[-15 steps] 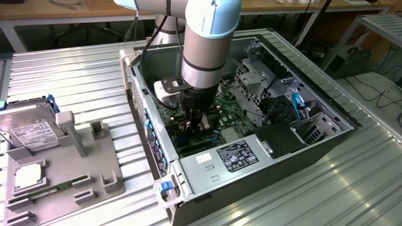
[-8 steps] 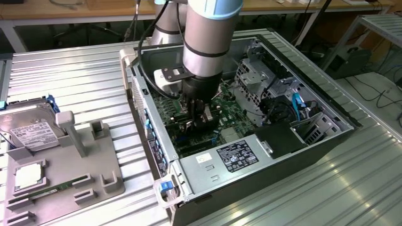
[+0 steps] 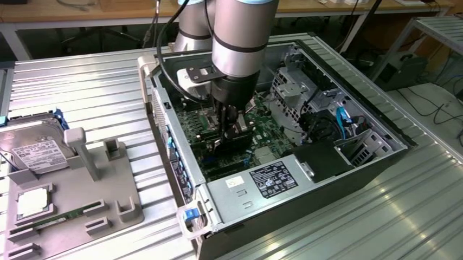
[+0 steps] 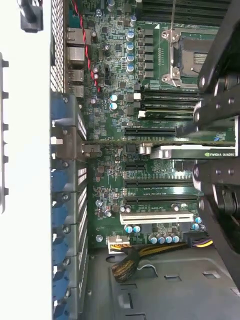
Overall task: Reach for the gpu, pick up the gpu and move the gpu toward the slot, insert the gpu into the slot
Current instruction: 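Insert the gpu into the slot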
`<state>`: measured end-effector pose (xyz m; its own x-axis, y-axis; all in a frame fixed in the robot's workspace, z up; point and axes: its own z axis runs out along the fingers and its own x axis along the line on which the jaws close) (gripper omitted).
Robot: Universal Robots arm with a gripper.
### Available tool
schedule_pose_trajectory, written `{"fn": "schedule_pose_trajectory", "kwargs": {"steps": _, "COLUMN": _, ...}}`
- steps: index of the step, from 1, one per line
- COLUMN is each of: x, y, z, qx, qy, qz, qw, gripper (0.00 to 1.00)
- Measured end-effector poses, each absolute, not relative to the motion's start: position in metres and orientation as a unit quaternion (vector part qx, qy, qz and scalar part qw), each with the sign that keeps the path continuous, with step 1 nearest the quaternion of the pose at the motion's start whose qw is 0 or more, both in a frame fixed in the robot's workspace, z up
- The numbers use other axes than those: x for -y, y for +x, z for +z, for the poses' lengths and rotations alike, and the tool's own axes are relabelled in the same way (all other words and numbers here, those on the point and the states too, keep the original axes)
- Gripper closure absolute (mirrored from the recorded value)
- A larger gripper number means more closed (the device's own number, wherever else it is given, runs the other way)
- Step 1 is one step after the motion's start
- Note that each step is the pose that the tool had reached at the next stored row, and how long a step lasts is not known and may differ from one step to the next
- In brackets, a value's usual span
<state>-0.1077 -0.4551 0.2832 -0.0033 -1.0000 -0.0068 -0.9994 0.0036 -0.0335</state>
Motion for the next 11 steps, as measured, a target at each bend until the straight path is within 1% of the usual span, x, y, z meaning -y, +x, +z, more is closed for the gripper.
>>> {"fn": "schedule_pose_trajectory", "kwargs": {"steps": 2, "x": 0.4551, "y": -0.1077, "z": 0.2832, "qx": -0.708, "qy": -0.706, "qz": -0.009, "qw": 0.014, "gripper": 0.73}}
{"fn": "schedule_pose_trajectory", "kwargs": {"steps": 4, "x": 0.4551, "y": -0.1077, "z": 0.2832, "qx": -0.708, "qy": -0.706, "qz": -0.009, "qw": 0.014, "gripper": 0.85}}
{"fn": "schedule_pose_trajectory", "kwargs": {"steps": 5, "x": 0.4551, "y": -0.1077, "z": 0.2832, "qx": -0.708, "qy": -0.706, "qz": -0.01, "qw": 0.014, "gripper": 0.89}}
{"fn": "schedule_pose_trajectory", "kwargs": {"steps": 11, "x": 0.4551, "y": -0.1077, "z": 0.2832, "qx": -0.708, "qy": -0.706, "qz": -0.01, "qw": 0.014, "gripper": 0.89}}
